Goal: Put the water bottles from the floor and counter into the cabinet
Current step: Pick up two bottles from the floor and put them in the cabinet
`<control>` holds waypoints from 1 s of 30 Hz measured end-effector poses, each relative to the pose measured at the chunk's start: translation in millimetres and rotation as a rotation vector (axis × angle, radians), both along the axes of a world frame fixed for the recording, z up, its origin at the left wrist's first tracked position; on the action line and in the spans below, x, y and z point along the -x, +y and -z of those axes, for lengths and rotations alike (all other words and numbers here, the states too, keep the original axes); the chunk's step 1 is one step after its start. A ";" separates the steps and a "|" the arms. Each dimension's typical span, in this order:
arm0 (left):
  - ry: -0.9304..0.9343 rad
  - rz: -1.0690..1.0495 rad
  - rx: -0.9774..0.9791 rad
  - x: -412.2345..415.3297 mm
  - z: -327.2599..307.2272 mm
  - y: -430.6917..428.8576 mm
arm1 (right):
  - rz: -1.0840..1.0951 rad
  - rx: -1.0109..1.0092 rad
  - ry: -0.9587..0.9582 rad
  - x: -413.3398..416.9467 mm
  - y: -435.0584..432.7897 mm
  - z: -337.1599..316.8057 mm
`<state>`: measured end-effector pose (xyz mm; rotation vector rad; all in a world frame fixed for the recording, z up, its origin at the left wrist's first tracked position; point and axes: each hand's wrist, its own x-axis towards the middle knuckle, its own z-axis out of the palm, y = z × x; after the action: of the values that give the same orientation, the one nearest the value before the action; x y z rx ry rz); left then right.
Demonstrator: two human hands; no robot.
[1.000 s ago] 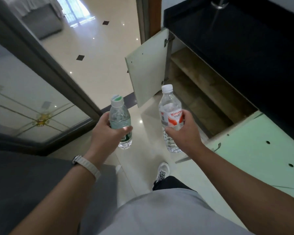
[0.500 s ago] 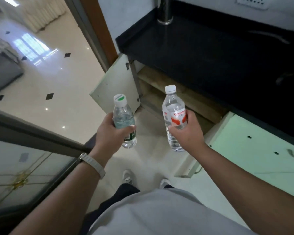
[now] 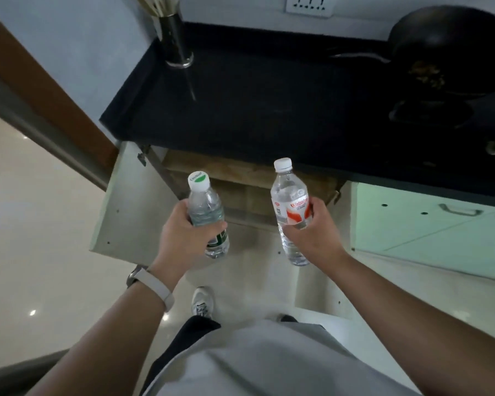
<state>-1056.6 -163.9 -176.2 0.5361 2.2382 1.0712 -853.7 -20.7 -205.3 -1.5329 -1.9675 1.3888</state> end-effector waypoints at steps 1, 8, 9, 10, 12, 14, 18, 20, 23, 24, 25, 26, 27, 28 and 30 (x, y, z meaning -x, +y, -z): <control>-0.004 0.029 -0.004 17.5 1.5 0.9 | 0.021 0.001 -0.022 12.3 -4.1 2.5; -0.099 0.140 0.000 134.5 41.6 -3.9 | 0.121 0.019 -0.123 101.9 -37.9 15.7; -0.110 0.155 0.007 145.9 49.6 -3.5 | 0.140 0.019 -0.138 110.8 -42.2 18.8; -0.123 0.169 0.011 154.6 57.0 -2.5 | 0.155 0.016 -0.150 118.4 -45.9 23.4; -0.142 0.191 0.018 167.4 74.4 0.8 | 0.179 0.012 -0.168 128.5 -51.1 34.8; -0.150 0.216 0.031 173.2 90.5 5.8 | 0.204 0.018 -0.186 134.2 -52.6 48.9; -0.134 0.242 0.043 169.3 123.4 16.1 | 0.230 0.033 -0.217 138.0 -45.8 82.6; -0.114 0.235 0.046 164.6 142.3 19.5 | 0.239 0.052 -0.224 136.9 -38.3 103.3; -0.073 0.214 0.062 157.5 171.1 25.7 | 0.251 0.066 -0.226 133.1 -23.6 135.4; -0.066 0.210 0.069 155.4 180.6 29.7 | 0.249 0.066 -0.228 131.6 -17.9 146.9; -0.061 0.212 0.076 153.7 190.1 34.2 | 0.249 0.064 -0.229 130.3 -11.8 158.0; -0.053 0.218 0.082 152.0 200.1 39.1 | 0.250 0.058 -0.229 128.6 -5.2 170.6; -0.045 0.225 0.087 150.1 211.1 44.0 | 0.250 0.055 -0.226 127.1 1.4 183.5; -0.035 0.230 0.088 148.1 222.9 49.1 | 0.251 0.054 -0.219 125.1 7.9 196.6; -0.018 0.236 0.073 144.8 244.9 61.5 | 0.260 0.048 -0.188 123.0 20.5 222.0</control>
<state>-1201.5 -102.4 -421.1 0.7345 2.1269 0.8674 -976.7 -0.2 -427.2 -1.9245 -1.7652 1.2317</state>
